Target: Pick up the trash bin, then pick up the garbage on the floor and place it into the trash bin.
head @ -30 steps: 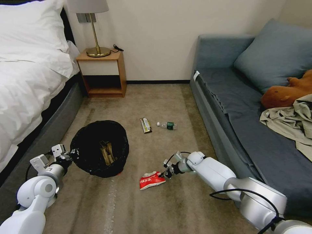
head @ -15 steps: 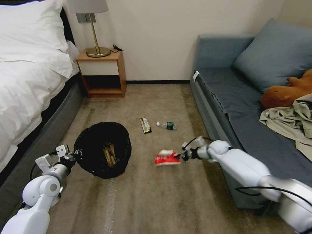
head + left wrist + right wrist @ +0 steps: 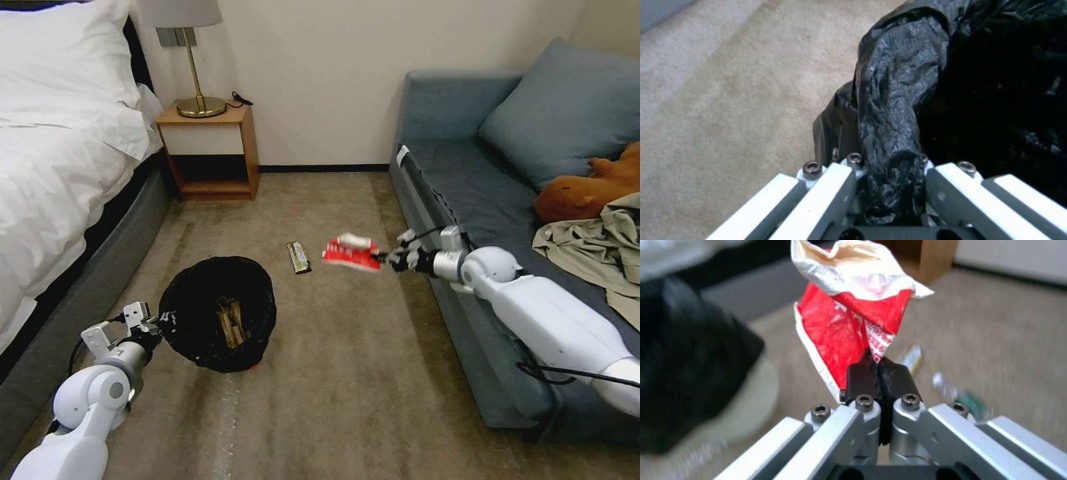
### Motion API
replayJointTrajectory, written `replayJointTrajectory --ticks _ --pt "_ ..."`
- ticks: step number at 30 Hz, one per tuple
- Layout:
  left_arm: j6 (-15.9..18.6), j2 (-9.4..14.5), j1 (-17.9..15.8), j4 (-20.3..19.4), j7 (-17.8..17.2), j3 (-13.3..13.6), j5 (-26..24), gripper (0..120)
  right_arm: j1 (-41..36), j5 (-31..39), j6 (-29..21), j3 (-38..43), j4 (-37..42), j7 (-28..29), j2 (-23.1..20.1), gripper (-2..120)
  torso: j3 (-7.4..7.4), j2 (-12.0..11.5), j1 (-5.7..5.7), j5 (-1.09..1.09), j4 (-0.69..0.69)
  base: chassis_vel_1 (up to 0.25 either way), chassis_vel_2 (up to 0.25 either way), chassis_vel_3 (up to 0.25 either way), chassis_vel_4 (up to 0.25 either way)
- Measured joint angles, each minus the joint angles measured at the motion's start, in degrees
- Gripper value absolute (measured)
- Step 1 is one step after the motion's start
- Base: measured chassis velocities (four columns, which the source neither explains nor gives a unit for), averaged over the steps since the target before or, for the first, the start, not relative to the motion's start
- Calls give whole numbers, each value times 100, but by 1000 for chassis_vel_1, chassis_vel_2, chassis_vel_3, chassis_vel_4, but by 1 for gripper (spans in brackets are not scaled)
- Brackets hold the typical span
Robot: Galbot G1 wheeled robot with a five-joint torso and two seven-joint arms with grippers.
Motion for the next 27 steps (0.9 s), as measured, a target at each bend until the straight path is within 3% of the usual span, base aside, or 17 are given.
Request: replayJointTrajectory --ticks 3,10,17,27 --pt "77 -43 2 -21 -91 53 -96 2 -26 136 -5 126 456 92 -204 0 0 0 0 0 0 0 0 0 0" --pt "180 -206 82 -147 -275 156 -175 2 -351 543 -61 354 2531 591 -877 0 0 0 0 0 -2 0 0 0 0" --pt "353 -341 214 -399 -554 265 -277 2 -207 643 -166 268 3161 745 -891 0 0 0 0 0 -1 0 0 0 0" --pt "449 -545 329 -818 -859 399 -479 2 768 812 -238 -699 3803 992 -543 0 0 1 0 0 -1 0 0 0 0"
